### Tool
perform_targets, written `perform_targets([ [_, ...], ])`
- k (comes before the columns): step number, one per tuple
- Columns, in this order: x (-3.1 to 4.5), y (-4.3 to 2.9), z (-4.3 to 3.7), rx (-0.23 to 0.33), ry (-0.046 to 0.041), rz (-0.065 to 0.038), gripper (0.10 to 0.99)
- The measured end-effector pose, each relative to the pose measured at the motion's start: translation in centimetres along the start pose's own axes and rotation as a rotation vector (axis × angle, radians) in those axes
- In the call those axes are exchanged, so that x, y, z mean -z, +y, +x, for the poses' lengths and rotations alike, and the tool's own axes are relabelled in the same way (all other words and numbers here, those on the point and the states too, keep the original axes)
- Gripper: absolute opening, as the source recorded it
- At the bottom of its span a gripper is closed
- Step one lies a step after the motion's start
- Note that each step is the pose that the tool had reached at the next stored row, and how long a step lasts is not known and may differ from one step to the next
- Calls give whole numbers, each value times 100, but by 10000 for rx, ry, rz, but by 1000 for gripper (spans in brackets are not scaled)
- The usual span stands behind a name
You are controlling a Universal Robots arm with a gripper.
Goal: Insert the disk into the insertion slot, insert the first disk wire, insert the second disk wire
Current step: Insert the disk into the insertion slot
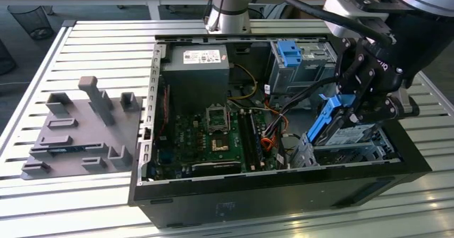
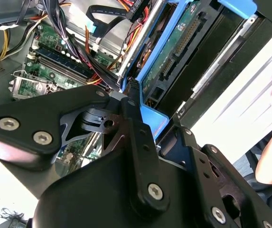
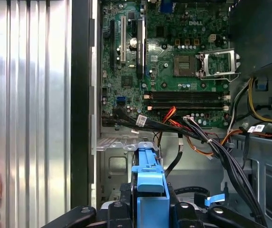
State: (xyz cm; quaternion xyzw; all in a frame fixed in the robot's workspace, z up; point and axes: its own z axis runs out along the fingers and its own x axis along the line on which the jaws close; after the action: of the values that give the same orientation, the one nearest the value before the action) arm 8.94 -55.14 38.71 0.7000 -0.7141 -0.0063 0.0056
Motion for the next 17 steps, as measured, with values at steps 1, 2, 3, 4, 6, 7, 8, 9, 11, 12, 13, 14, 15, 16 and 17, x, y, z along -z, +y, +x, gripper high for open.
perform_targets([
  [1, -7, 0, 0, 0, 1, 0, 365],
  [2, -13, 0, 0, 0, 2, 0, 365],
  [3, -21, 0, 0, -1, 1, 0, 365],
  [4, -28, 0, 0, 0, 0, 0, 365],
  [6, -43, 0, 0, 0, 1, 0, 365],
  [7, -50, 0, 0, 0, 1, 0, 365],
  [8, -58, 0, 0, 0, 0, 0, 365],
  [9, -66, 1, 0, 0, 1, 0, 365],
  [11, -84, 1, 0, 0, 0, 0, 365],
  [12, -92, 1, 0, 0, 0, 0, 365],
  [13, -98, 0, 0, 0, 2, 0, 365],
  [14, -106, 0, 0, 0, 1, 0, 365],
  [15, -113, 0, 0, 0, 1, 0, 365],
  [16, -122, 0, 0, 0, 0, 0, 365],
  [17, -128, 0, 0, 0, 1, 0, 365],
])
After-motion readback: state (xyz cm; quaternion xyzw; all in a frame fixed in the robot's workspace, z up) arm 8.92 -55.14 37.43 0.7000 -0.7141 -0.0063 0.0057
